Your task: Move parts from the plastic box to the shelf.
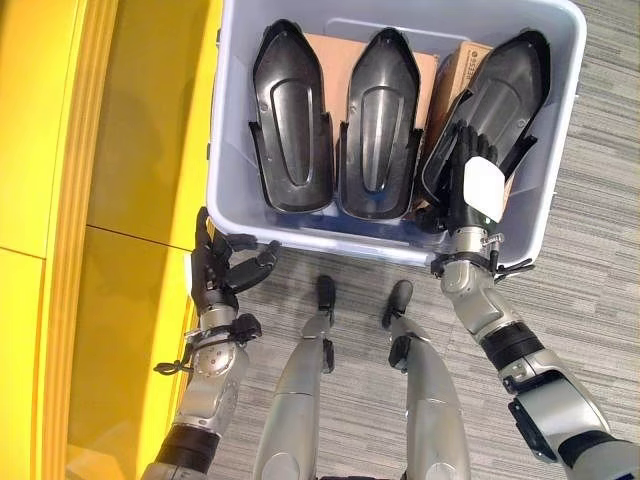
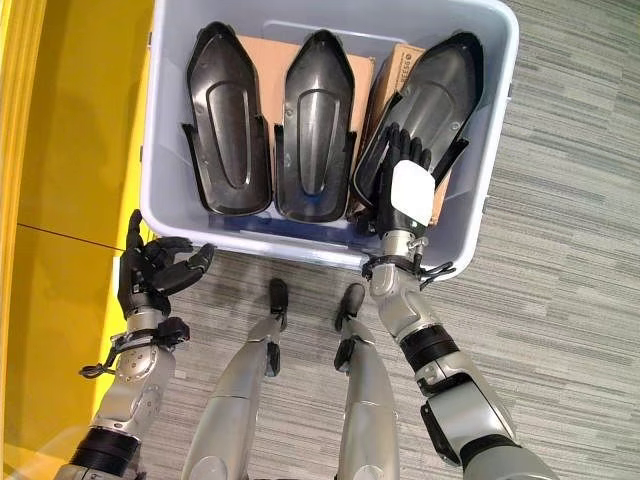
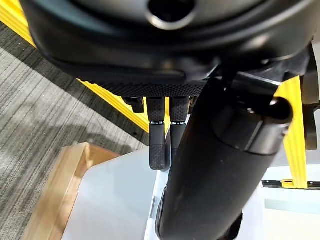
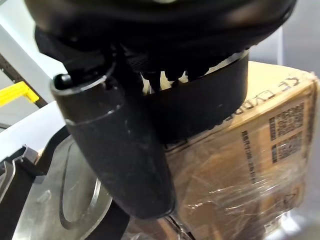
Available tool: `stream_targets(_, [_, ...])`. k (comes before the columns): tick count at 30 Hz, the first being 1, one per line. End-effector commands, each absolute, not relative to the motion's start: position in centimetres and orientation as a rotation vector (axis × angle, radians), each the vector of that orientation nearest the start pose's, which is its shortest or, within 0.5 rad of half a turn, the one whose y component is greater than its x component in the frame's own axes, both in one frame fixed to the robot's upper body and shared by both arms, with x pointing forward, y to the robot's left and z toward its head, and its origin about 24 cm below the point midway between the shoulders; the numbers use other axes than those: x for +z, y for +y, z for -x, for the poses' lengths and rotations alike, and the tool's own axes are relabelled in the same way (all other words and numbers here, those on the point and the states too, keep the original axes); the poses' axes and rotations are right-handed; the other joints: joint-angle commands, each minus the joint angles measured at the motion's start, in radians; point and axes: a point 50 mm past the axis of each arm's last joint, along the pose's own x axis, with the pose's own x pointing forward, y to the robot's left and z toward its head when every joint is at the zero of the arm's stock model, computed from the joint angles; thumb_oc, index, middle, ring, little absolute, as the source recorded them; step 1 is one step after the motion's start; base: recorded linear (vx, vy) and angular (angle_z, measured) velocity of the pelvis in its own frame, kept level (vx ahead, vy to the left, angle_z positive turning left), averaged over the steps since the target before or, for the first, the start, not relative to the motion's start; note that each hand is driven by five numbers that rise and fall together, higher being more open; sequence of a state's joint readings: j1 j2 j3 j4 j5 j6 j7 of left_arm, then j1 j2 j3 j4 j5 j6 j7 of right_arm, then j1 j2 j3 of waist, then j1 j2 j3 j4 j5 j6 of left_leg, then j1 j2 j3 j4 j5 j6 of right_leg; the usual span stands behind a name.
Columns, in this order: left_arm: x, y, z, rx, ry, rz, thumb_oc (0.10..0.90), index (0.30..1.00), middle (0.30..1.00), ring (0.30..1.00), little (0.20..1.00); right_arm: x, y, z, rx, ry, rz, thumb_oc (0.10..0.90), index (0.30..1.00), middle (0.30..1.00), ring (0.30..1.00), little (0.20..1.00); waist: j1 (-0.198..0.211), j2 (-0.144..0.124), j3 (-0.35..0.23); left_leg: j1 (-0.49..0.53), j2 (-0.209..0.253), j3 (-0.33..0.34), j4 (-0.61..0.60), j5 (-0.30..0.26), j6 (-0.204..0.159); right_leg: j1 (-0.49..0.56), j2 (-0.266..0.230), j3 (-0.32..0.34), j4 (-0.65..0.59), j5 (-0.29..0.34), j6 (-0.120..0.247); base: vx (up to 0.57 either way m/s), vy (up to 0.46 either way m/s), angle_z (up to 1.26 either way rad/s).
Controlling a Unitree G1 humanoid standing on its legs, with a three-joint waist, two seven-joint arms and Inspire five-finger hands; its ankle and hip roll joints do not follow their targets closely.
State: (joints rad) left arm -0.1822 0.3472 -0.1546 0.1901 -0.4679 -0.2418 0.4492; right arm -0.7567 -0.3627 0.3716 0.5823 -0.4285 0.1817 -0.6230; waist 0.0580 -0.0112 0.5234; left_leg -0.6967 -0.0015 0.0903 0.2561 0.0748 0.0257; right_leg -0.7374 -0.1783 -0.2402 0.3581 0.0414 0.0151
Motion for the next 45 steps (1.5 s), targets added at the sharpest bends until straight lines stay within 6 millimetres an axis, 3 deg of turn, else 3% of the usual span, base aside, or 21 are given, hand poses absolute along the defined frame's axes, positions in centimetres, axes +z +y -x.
stream_targets(1, [1.4, 16.7, -27.3, 0.218, 0.143, 0.17, 0.9, 1.0, 1.0, 1.0, 1.0, 11.6, -16.3, -37.2, -0.342, -0.174, 0.895, 0.4, 0.3, 0.3, 0.3, 0.3, -0.006, 0.04, -0.003, 0.011, 0.033, 0.011, 0.123, -0.174, -0.021, 0.084, -0.042, 0.033, 0.029, -0.087, 0.088, -0.02, 0.005, -0.06])
stream_targets(10, [1.0, 17.0, -27.1, 0.239, 0.161, 0.167, 0.9, 1.0, 1.0, 1.0, 1.0, 9.9, -16.1, -35.8, -0.289, -0.161, 0.884, 0.4, 0.3, 0.3, 0.3, 0.3, -0.02, 0.025, -0.003, 0.066, 0.034, 0.013, 0.087, -0.162, -0.023, 0.135, -0.038, 0.031, -0.008, -0.068, 0.093, 0.0, 0.002, 0.0])
stream_targets(19, [-0.5, 17.7, -26.2, 0.27, 0.233, 0.155, 0.9, 1.0, 1.0, 1.0, 1.0, 8.7, -17.4, -31.6, -0.236, -0.211, 0.836, 0.4, 0.3, 0.3, 0.3, 0.3, -0.047, -0.021, -0.004, 0.266, 0.032, 0.022, -0.034, -0.127, -0.033, 0.332, -0.031, 0.016, -0.122, -0.022, 0.113, 0.01, 0.016, -0.01])
stream_targets(21, [-0.9, 18.2, -25.7, 0.28, 0.249, 0.145, 0.9, 1.0, 1.0, 1.0, 1.0, 8.7, -18.2, -30.4, -0.231, -0.225, 0.849, 0.4, 0.3, 0.3, 0.3, 0.3, -0.054, -0.036, -0.016, 0.318, 0.03, 0.031, -0.068, -0.096, -0.028, 0.382, -0.034, 0.01, -0.157, 0.006, 0.11, -0.04, 0.039, -0.04])
stream_targets(25, [-1.5, 18.9, -25.2, 0.292, 0.274, 0.125, 0.9, 1.0, 1.0, 1.0, 1.0, 9.0, -19.0, -29.4, -0.234, -0.241, 0.839, 0.4, 0.3, 0.3, 0.3, 0.3, -0.061, -0.047, -0.045, 0.376, 0.032, 0.035, -0.098, -0.089, -0.028, 0.429, -0.036, 0.009, -0.174, 0.011, 0.117, 0.01, 0.018, -0.06])
stream_targets(28, [-1.9, 19.5, -24.7, 0.311, 0.295, 0.118, 0.9, 1.0, 1.0, 1.0, 1.0, 9.8, -19.6, -28.5, -0.243, -0.278, 0.839, 0.4, 0.3, 0.3, 0.3, 0.3, -0.065, -0.054, -0.076, 0.428, 0.031, 0.038, -0.125, -0.086, -0.029, 0.469, -0.032, 0.011, -0.187, 0.006, 0.121, 0.04, 0.015, -0.03])
stream_targets(30, [-2.5, 20.5, -23.7, 0.329, 0.324, 0.103, 0.9, 1.0, 1.0, 1.0, 1.0, 11.2, -20.3, -27.6, -0.243, -0.339, 0.847, 0.4, 0.3, 0.3, 0.3, 0.3, -0.072, -0.061, -0.127, 0.485, 0.033, 0.038, -0.164, -0.077, -0.029, 0.514, -0.027, 0.011, -0.205, -0.001, 0.124, 0.06, 0.006, -0.11])
stream_targets(36, [-3.5, 21.6, -22.2, 0.334, 0.373, 0.083, 0.9, 1.0, 1.0, 1.0, 1.0, 14.4, -21.2, -26.6, -0.238, -0.468, 0.906, 0.4, 0.3, 0.3, 0.3, 0.3, -0.076, -0.058, -0.21, 0.559, 0.032, 0.049, -0.213, -0.067, -0.026, 0.57, -0.018, 0.015, -0.231, -0.01, 0.13, 0.05, -0.006, -0.11])
stream_targets(42, [-5.0, 21.8, -20.5, 0.307, 0.45, 0.072, 0.9, 1.0, 1.0, 1.0, 1.0, 19.0, -21.0, -26.3, -0.214, -0.656, 0.967, 0.4, 0.3, 0.3, 0.3, 0.3, -0.071, -0.047, -0.323, 0.651, 0.045, 0.06, -0.257, -0.068, -0.026, 0.632, -0.003, 0.022, -0.234, -0.034, 0.132, 0.09, -0.042, -0.06])
stream_targets(45, [-5.3, 21.7, -20.1, 0.308, 0.465, 0.079, 0.9, 1.0, 1.0, 1.0, 1.0, 19.9, -20.7, -26.3, -0.2, -0.69, 0.986, 0.4, 0.3, 0.3, 0.3, 0.3, -0.067, -0.042, -0.347, 0.671, 0.05, 0.06, -0.264, -0.072, -0.028, 0.65, 0.002, 0.022, -0.238, -0.043, 0.131, 0.07, -0.042, -0.04])
